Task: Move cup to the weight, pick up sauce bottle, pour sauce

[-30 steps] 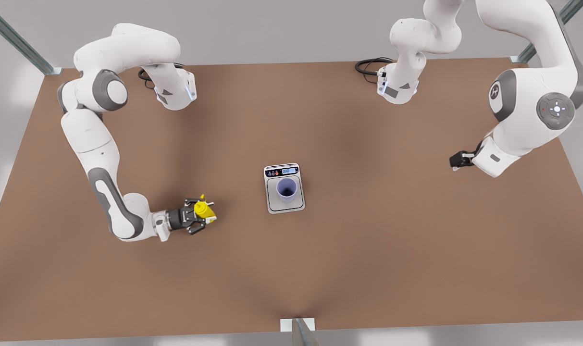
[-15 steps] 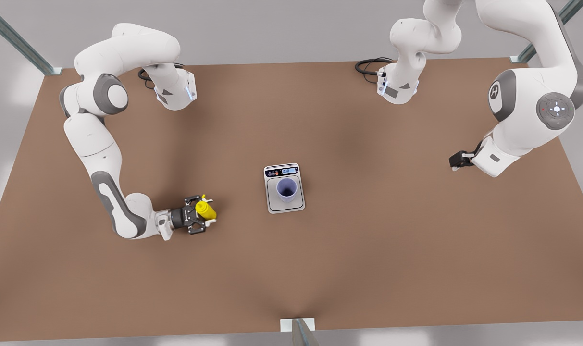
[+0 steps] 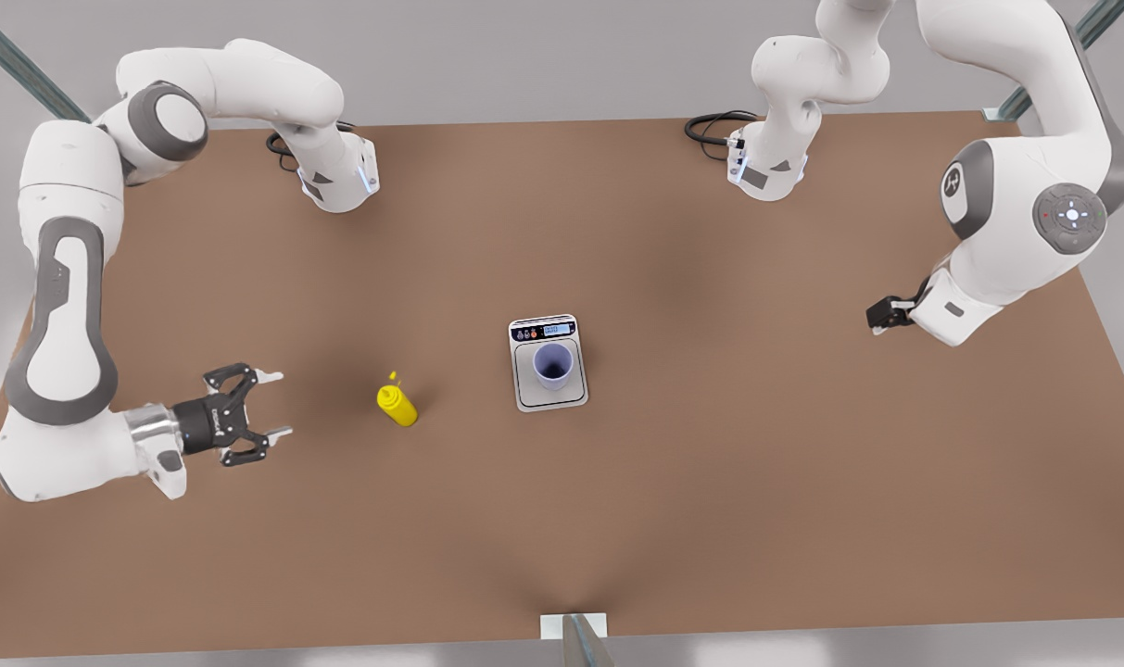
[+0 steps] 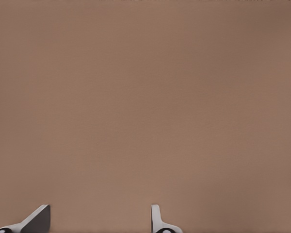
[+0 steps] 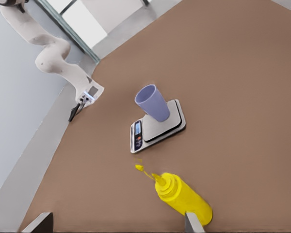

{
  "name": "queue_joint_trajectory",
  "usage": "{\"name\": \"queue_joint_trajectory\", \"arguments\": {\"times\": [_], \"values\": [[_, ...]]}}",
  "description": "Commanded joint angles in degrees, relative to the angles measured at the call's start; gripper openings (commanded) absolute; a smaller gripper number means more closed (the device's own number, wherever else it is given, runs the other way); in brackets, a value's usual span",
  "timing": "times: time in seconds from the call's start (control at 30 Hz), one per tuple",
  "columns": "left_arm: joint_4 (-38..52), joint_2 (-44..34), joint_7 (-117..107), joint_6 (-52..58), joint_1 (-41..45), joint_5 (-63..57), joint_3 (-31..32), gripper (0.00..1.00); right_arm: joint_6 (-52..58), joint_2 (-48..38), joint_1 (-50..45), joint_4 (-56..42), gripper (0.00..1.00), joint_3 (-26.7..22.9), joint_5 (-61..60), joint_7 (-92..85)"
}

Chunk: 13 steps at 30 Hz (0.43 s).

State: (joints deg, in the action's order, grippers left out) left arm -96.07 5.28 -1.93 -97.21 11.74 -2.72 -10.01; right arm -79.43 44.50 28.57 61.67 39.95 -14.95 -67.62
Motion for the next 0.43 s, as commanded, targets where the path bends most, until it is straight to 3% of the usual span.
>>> {"name": "queue_joint_trajectory", "arguments": {"times": [0.0, 0.03, 0.07, 0.13, 0.23, 0.3, 0.4], "values": [[0.0, 0.0, 0.0, 0.0, 0.0, 0.0, 0.0, 1.00, -1.0, -1.3, -1.3, 0.0, 1.00, -0.3, 1.8, 1.1], [0.0, 0.0, 0.0, 0.0, 0.0, 0.0, 0.0, 1.00, -1.9, -4.1, -5.7, 0.0, 1.00, -2.7, 6.2, 5.2], [0.0, 0.0, 0.0, 0.0, 0.0, 0.0, 0.0, 1.00, -6.2, -9.9, -13.7, 1.5, 1.00, -9.0, 13.3, 10.3], [0.0, 0.0, 0.0, 0.1, 0.0, 0.0, 0.0, 1.00, -10.0, -15.1, -25.4, 4.2, 1.00, -24.4, 16.1, 27.8], [0.0, 0.0, 0.0, 0.1, 0.0, 0.0, 0.0, 1.00, -13.7, -24.5, -26.6, 16.6, 1.00, -30.2, 16.7, 64.6], [0.0, 0.0, 0.1, 0.0, 0.0, 0.0, 0.0, 1.00, -10.1, -30.0, -24.9, 20.4, 1.00, -31.0, 18.7, 72.5], [0.0, 0.0, 0.0, 0.2, 0.0, 0.0, 0.0, 1.00, -7.8, -29.6, -25.0, 17.1, 1.00, -30.8, 18.5, 71.0]]}}
